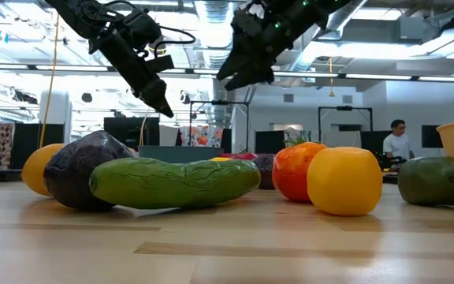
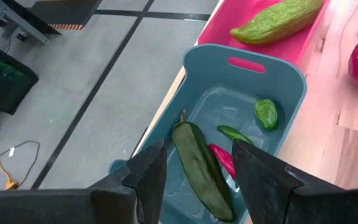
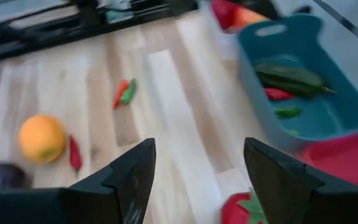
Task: Sort produce into baskets
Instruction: Put the cucumber into the red bin
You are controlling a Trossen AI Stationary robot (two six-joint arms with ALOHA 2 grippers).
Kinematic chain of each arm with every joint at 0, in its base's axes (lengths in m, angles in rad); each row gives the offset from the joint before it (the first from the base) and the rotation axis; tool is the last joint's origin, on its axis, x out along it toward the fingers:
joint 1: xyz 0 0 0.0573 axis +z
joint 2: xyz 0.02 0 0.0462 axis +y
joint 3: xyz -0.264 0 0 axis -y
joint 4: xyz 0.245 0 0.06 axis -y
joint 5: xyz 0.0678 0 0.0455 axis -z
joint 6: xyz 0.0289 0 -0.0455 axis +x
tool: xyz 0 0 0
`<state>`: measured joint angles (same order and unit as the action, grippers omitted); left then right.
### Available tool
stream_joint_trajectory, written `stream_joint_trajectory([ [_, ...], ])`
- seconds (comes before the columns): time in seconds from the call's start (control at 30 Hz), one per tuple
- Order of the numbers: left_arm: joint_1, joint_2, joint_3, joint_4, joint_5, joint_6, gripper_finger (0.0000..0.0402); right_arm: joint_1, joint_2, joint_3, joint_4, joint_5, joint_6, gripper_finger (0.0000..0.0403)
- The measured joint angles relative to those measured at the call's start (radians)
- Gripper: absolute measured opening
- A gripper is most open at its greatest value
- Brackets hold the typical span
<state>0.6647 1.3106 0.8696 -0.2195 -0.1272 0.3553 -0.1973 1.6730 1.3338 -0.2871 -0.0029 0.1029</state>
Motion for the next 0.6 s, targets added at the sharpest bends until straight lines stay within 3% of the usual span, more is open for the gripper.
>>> stream_joint_trajectory([
  [0.23, -0.001, 0.000, 0.000, 0.000, 0.000, 0.000, 0.0171, 0.138, 0.000, 0.000, -0.038, -0.021, -0.160, 0.0272],
  [0.6, -0.015, 0.000, 0.000, 0.000, 0.000, 0.000, 0.0171, 0.381, 0.000, 0.000, -0.071, -0.002, -0.218, 0.0272],
])
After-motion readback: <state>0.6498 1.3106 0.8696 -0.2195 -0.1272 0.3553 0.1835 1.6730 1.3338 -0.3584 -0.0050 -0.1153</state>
